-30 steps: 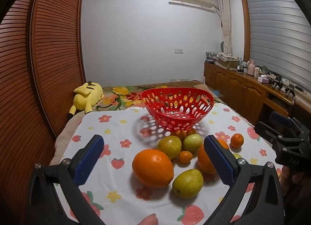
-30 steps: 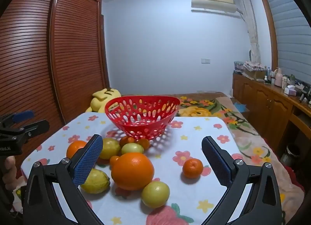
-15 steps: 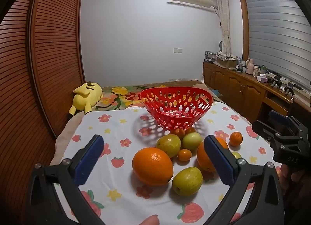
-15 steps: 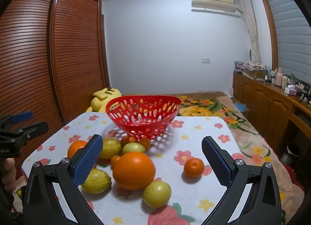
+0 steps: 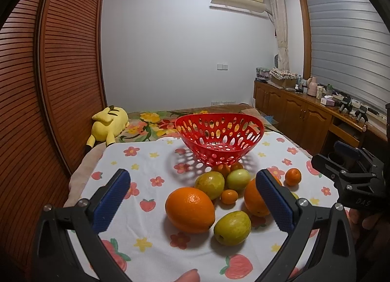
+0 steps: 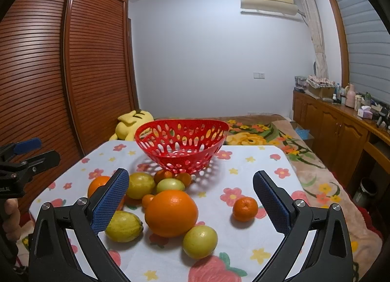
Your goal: Organize fruits
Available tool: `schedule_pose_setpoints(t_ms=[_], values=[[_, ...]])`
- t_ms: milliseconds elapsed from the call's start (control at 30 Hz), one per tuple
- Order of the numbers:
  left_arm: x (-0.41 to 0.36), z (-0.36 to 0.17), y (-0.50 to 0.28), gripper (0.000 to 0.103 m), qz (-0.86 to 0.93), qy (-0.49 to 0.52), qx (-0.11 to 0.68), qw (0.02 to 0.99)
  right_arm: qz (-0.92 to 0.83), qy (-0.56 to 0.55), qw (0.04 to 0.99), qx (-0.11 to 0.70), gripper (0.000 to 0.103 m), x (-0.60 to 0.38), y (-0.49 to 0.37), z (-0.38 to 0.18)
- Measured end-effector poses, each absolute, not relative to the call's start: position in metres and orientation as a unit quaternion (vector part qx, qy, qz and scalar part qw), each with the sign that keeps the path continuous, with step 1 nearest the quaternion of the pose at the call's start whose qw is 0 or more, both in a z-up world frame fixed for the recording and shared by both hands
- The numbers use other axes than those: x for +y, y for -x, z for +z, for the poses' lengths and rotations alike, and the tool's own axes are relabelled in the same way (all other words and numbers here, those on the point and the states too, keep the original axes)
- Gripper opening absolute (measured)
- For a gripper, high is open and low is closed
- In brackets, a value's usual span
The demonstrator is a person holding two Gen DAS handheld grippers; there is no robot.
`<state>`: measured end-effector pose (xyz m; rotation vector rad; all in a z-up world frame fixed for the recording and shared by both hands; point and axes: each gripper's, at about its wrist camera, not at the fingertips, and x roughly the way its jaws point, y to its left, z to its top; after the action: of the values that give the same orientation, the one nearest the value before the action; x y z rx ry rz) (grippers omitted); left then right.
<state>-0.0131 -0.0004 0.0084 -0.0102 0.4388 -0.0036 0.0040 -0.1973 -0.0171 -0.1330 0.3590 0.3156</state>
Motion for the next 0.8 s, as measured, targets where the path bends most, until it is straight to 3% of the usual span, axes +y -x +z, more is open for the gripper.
schedule_pose_setpoints(t_ms=[800], values=[[-0.0016, 0.0109, 0.0177, 0.103, -0.003, 0.003, 0.207, 0.978, 0.157, 0.065, 0.969, 0.177, 0.103, -0.1986, -0.0026, -0.0129]])
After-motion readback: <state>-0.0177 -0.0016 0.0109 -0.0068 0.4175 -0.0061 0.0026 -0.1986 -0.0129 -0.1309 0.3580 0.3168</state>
